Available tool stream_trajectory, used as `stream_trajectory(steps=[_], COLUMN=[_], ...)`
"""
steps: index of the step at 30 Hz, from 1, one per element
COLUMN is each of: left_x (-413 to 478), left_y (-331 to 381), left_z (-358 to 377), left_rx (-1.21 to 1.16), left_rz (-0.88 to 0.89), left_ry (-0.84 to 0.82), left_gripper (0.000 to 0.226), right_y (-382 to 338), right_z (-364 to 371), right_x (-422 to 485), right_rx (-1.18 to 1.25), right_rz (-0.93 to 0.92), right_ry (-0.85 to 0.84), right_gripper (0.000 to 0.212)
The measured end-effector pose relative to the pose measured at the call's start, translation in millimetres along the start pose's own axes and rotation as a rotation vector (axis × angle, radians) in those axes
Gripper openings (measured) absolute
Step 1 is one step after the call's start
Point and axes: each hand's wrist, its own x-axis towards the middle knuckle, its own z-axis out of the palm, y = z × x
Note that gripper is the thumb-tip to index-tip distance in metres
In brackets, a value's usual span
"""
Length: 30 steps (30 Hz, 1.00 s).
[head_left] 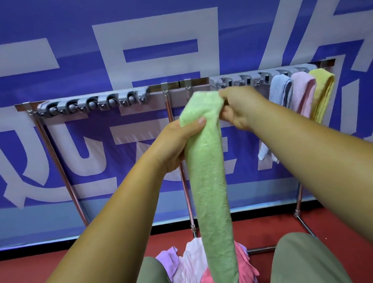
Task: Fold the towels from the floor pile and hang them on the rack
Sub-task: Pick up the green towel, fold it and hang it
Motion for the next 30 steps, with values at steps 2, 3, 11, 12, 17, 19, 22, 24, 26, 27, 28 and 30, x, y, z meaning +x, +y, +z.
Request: stream_trajectory(steps=[2,3,11,12,17,19,22,24,26,27,28,30], left_x=[4.2,7.1,30.3,31.8,37.5,42.4,50.2,50.9,48.8,47.6,46.5,42.1], left_y=[7.4,11.1,49.1,52.9,65.9,67.0,65.4,58.7,43.9,34.6,23.7,0.0], left_z=[-0.6,-1.6,-28.9,-32.1,-40.7,-42.6,-43.8,-43.8,-43.8,-44.8,-46.2,-48.8], left_rx=[-0.079,-0.129,-0.448,-0.501,-0.818,-0.917,-0.949,-0.914,-0.818,-0.770,-0.732,-0.628], left_rz=[-0.014,-0.043,-0.163,-0.167,-0.226,-0.241,-0.227,-0.239,-0.262,-0.282,-0.317,-0.435], left_ry=[0.032,0.057,0.234,0.243,0.256,0.285,0.394,0.406,0.316,0.251,0.196,0.106], left_gripper=[0.038,0.041,0.033,0.030,0.028,0.025,0.012,0.011,0.030,0.043,0.055,0.077], right_y=[11.5,18.8,54.2,55.8,60.1,61.8,65.6,66.8,68.1,69.2,70.5,74.2], right_z=[-7.3,-11.6,-21.7,-21.0,-20.2,-17.6,-14.8,-13.1,-9.9,-8.1,-6.2,-3.3], right_x=[-2.2,-3.3,-20.0,-21.4,-33.1,-37.3,-37.6,-37.6,-36.6,-34.7,-32.2,-24.9], right_rx=[-0.136,-0.177,-0.089,-0.135,-0.272,-0.227,-0.168,-0.179,-0.156,-0.131,-0.106,-0.059], right_rz=[0.203,0.317,0.379,0.336,0.207,0.165,0.160,0.159,0.159,0.164,0.172,0.201], right_ry=[-0.087,-0.142,-0.565,-0.567,-0.565,-0.532,-0.514,-0.491,-0.465,-0.440,-0.402,-0.312], right_gripper=[0.042,0.053,0.091,0.087,0.047,0.033,0.031,0.034,0.034,0.034,0.034,0.033])
